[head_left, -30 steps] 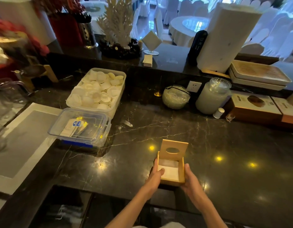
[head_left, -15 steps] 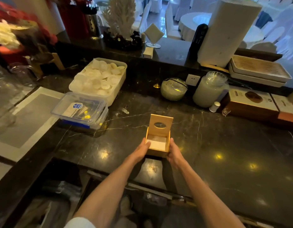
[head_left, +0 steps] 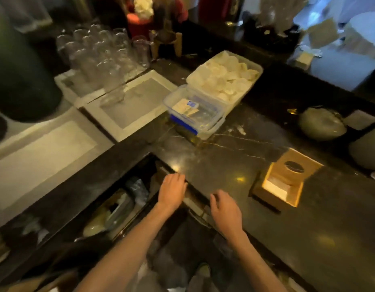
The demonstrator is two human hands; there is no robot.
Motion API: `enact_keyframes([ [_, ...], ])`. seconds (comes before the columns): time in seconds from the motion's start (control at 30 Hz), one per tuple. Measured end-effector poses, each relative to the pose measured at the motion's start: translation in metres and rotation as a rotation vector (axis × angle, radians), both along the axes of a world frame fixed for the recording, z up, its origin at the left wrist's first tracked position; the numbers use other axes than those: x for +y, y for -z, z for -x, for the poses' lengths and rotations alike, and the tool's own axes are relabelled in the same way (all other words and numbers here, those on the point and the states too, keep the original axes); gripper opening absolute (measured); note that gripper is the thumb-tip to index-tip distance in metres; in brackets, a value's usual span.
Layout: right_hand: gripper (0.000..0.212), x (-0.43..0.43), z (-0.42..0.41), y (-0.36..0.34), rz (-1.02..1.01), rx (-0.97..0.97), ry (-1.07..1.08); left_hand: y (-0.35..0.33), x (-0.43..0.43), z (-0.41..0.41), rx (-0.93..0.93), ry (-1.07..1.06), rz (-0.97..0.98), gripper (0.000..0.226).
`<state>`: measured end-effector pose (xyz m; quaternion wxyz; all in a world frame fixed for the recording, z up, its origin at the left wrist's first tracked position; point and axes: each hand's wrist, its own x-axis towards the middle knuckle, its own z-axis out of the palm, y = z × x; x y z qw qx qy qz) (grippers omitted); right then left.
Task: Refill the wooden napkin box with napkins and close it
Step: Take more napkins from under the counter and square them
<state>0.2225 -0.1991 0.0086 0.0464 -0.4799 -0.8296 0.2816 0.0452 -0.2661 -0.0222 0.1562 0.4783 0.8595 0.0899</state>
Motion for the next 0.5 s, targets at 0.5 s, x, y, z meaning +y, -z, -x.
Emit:
enact_keyframes([
  [0.5, 0.022, -0.083, 0.172, 0.26, 0.515, 0.219, 0.305, 0.254, -0.107, 0.139, -0.592, -0.478, -0.125, 0.027],
])
